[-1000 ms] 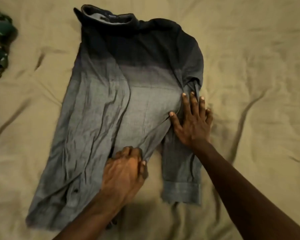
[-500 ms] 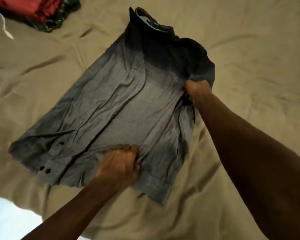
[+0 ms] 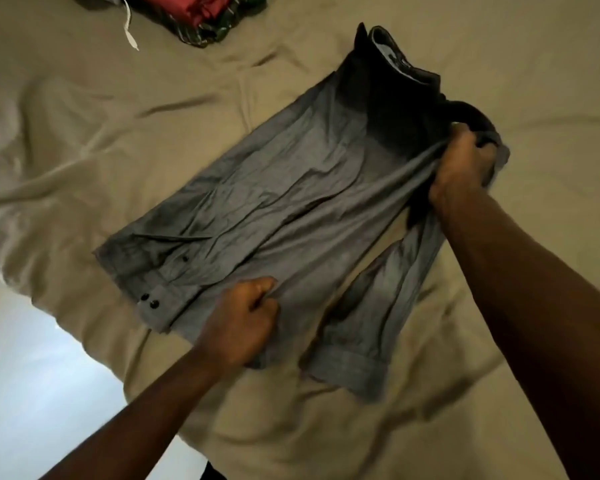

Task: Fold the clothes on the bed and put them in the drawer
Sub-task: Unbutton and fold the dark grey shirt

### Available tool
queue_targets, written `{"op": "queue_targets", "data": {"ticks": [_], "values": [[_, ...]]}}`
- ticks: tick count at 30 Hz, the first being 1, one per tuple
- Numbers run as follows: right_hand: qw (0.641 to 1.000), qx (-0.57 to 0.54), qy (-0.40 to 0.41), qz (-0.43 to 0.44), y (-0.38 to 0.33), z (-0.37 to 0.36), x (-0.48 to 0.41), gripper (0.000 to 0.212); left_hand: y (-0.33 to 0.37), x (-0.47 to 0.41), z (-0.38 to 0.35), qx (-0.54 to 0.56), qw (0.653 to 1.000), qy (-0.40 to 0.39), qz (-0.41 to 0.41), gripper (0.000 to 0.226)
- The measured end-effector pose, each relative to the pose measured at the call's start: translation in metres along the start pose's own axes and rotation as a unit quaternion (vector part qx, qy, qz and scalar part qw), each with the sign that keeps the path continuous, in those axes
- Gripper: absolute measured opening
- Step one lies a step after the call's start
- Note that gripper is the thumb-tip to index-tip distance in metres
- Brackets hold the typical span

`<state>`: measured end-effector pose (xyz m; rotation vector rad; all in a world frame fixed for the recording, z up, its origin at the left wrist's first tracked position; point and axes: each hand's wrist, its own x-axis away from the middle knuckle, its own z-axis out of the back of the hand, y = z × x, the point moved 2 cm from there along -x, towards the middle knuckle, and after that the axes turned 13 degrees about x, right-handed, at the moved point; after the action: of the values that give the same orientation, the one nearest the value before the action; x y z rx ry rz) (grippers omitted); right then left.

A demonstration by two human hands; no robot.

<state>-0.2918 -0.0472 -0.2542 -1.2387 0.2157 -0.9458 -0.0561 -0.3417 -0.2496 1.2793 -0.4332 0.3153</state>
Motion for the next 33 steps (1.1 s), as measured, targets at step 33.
{"op": "queue_targets", "data": {"ticks": [33], "values": [[0.971,0.181,-0.147,0.055,0.049,-0.037,0.093,0.100,0.010,0.015,0.029,-0.235,0.888,-0.246,-0.310,0.028]]}}
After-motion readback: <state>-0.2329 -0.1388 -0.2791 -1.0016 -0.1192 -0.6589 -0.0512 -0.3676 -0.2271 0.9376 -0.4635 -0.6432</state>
